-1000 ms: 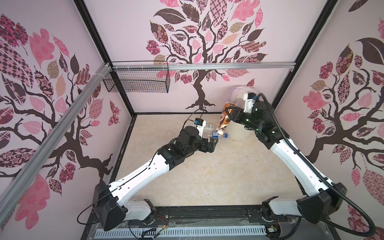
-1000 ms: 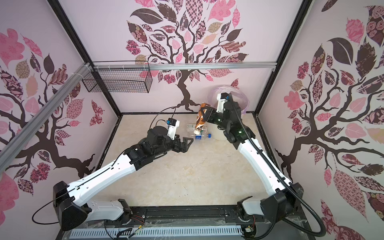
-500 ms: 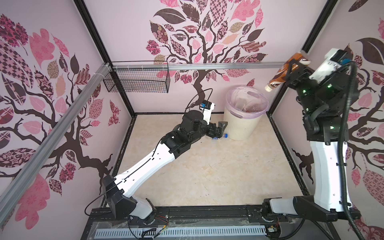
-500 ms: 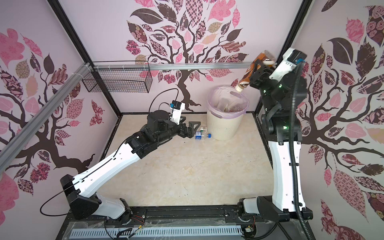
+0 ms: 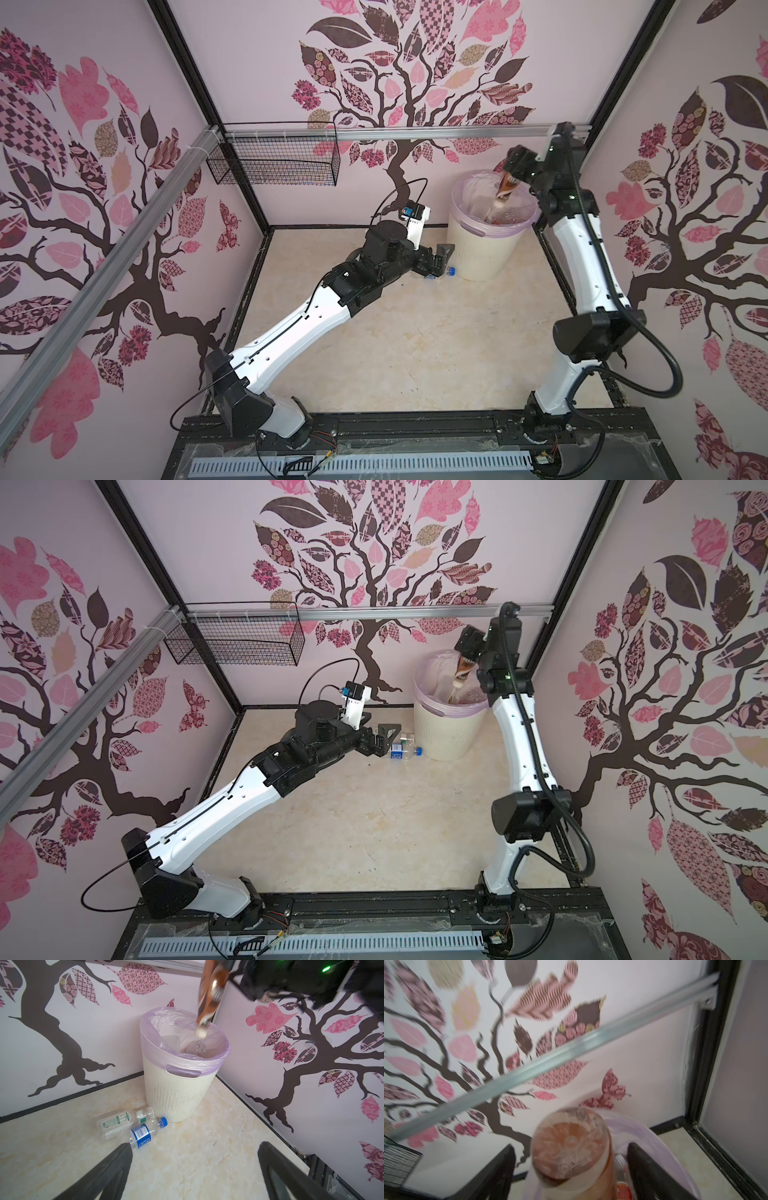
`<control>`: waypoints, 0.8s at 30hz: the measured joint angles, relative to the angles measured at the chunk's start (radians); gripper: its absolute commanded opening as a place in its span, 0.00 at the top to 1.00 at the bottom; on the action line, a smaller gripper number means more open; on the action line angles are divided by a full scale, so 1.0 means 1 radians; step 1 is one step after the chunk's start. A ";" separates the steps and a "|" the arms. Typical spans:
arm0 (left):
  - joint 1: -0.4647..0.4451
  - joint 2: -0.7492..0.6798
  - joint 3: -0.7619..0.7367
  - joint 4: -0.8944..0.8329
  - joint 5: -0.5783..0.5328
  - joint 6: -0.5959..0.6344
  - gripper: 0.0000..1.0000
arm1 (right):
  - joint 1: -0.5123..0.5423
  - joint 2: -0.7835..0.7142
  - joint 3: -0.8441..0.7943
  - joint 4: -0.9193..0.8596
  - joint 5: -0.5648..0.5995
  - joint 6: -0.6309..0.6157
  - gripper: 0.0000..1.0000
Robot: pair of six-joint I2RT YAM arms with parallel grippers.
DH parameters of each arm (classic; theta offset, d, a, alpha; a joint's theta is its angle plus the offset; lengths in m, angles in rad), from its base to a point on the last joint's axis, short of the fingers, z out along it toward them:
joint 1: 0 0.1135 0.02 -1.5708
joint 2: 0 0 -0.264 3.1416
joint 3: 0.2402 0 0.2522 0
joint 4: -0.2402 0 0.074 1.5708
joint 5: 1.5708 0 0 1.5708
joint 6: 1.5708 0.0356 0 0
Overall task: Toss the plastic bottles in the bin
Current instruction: 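Open the right gripper above the bin to drop the Nescafe bottle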
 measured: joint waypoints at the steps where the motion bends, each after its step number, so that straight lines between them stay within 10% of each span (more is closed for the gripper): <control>1: 0.000 0.000 0.000 -0.001 -0.002 0.000 0.02 | 0.000 0.017 -0.008 -0.028 -0.013 0.000 0.00; 24: 0.103 -0.056 -0.130 -0.034 -0.006 -0.161 0.02 | 0.101 -0.330 -0.282 0.010 -0.073 0.006 0.01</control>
